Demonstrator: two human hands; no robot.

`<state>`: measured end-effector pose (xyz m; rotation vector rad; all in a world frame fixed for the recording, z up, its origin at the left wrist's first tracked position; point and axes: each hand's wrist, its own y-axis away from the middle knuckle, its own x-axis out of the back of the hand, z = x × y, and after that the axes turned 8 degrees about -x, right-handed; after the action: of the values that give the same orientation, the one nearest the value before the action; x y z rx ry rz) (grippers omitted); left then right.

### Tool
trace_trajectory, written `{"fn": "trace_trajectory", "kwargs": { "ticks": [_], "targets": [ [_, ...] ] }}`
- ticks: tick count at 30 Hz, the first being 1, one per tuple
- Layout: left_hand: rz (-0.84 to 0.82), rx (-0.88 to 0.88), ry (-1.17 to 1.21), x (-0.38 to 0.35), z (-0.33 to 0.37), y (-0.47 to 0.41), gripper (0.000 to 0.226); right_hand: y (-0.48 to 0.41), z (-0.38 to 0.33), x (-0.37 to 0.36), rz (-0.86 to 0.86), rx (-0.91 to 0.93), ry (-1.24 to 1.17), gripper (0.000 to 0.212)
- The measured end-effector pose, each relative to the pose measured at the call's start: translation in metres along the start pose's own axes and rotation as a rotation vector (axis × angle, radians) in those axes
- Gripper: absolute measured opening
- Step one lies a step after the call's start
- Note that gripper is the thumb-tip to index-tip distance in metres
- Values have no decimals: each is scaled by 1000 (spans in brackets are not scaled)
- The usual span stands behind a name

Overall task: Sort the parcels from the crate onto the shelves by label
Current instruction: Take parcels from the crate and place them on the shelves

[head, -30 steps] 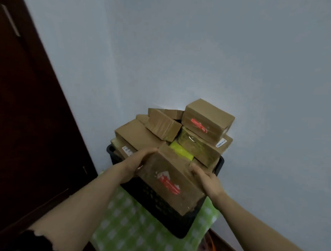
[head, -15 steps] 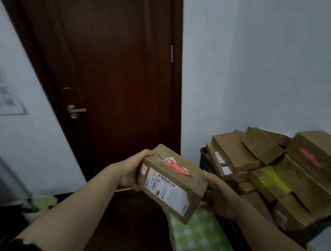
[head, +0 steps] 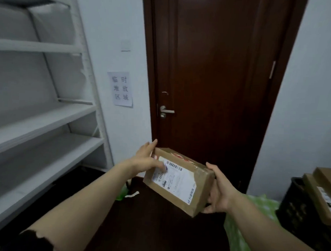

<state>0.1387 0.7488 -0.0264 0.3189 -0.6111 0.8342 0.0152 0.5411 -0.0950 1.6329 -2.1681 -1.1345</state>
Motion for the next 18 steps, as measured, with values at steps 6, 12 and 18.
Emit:
{"fn": "trace_trajectory", "kwargs": {
  "ticks": [6, 12, 18],
  "targets": [
    [-457, -12, -592, 52, -7, 33, 100, -6, -16, -84, 10, -49, 454, 57],
    [-441, 88, -229, 105, -43, 66, 78, -15, -23, -133, -167, 82, 476, 75],
    [-358, 179, -118, 149, -81, 89, 78, -27, -23, -173, -353, 295, 582, 83]
  ]
}}
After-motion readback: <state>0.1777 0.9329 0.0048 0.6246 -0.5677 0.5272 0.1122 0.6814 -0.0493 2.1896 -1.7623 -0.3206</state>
